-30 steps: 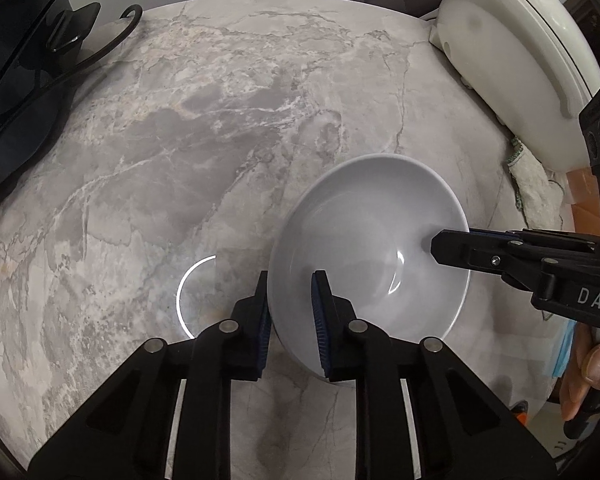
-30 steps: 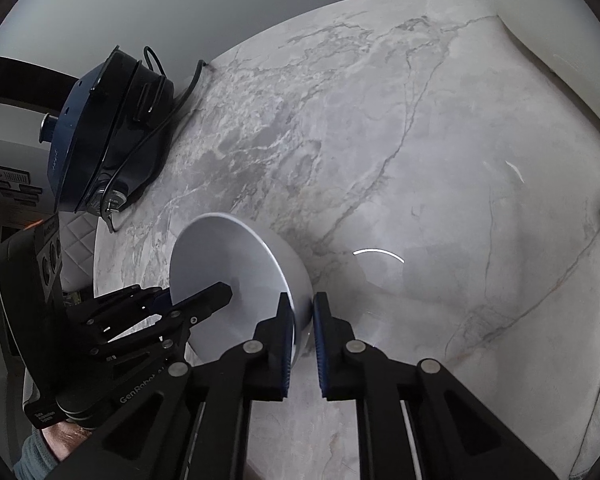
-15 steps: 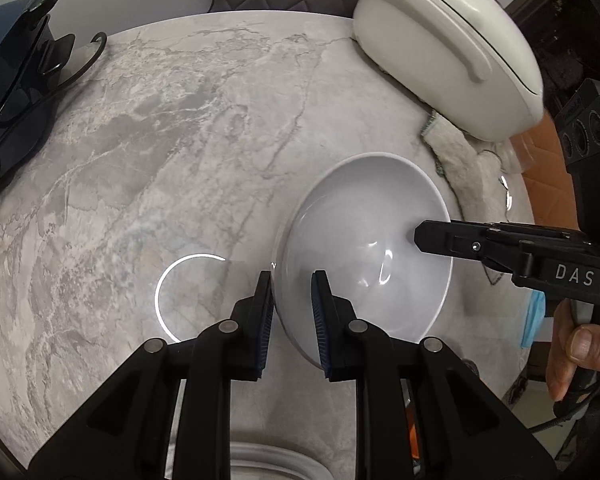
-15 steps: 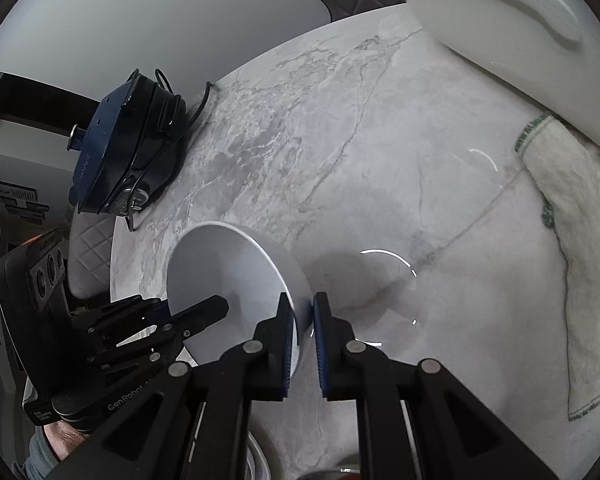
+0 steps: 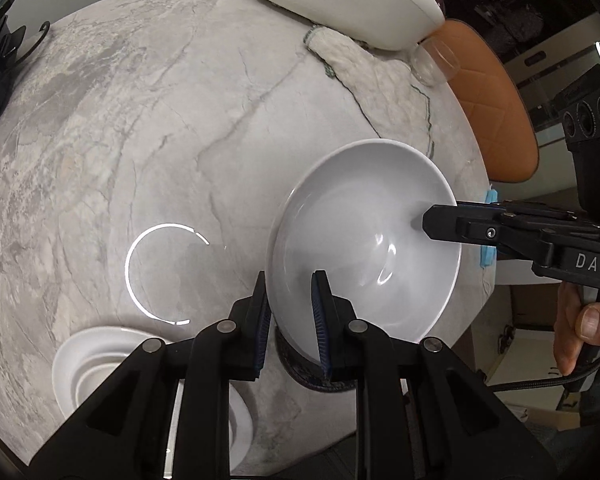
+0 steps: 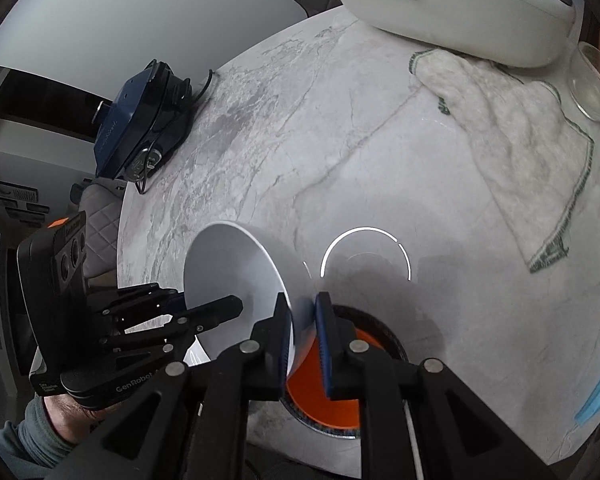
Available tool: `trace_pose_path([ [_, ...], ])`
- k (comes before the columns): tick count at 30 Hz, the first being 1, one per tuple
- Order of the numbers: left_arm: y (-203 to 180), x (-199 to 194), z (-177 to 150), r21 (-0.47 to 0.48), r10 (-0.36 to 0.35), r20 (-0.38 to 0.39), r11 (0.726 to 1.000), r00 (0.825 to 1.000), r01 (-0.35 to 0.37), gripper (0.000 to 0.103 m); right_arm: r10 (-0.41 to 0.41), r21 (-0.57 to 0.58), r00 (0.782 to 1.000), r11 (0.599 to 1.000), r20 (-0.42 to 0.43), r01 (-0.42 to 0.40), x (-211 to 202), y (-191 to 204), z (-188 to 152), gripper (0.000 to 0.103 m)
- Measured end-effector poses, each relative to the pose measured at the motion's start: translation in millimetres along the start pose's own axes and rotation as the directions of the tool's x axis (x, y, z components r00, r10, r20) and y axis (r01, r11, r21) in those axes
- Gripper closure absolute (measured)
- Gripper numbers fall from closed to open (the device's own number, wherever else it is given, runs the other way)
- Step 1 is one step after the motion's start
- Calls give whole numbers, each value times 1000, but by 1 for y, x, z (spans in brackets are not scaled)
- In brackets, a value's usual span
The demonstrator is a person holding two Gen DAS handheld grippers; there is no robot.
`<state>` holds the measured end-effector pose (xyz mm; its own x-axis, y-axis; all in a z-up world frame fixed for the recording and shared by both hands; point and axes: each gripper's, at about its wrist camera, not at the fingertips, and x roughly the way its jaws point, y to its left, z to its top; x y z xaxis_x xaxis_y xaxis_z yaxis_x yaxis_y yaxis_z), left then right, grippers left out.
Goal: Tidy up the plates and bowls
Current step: 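Carry the white bowl with both grippers and lower it into the orange bowl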
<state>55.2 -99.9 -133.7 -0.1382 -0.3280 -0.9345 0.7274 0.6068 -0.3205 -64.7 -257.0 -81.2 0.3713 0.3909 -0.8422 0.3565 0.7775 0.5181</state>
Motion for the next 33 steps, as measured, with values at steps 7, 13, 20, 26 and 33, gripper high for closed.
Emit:
trace_pose_path([
  [7, -27, 30, -41, -1, 21, -61, 1000, 998, -22, 86, 4, 50, 999, 999, -47, -1, 9, -23, -51, 88],
  [13, -35, 55, -53, -9, 49, -89, 999, 995, -50, 85, 3, 81, 997, 997, -78, 3, 23, -45, -70, 89],
  [20, -39, 58, -42, 20, 139, -57, 990, 989, -138, 82, 0, 66, 996, 998, -93, 6, 37, -56, -76, 89],
  [26, -47, 65, -44, 30, 196, -20, 980, 980, -195, 78, -1, 34, 995, 999, -103, 4, 41, -60, -75, 89],
  [33, -49, 53, -43, -42, 160, 61, 987, 985, -158, 45, 7, 8, 993, 1000, -117, -6, 42, -63, -72, 87],
])
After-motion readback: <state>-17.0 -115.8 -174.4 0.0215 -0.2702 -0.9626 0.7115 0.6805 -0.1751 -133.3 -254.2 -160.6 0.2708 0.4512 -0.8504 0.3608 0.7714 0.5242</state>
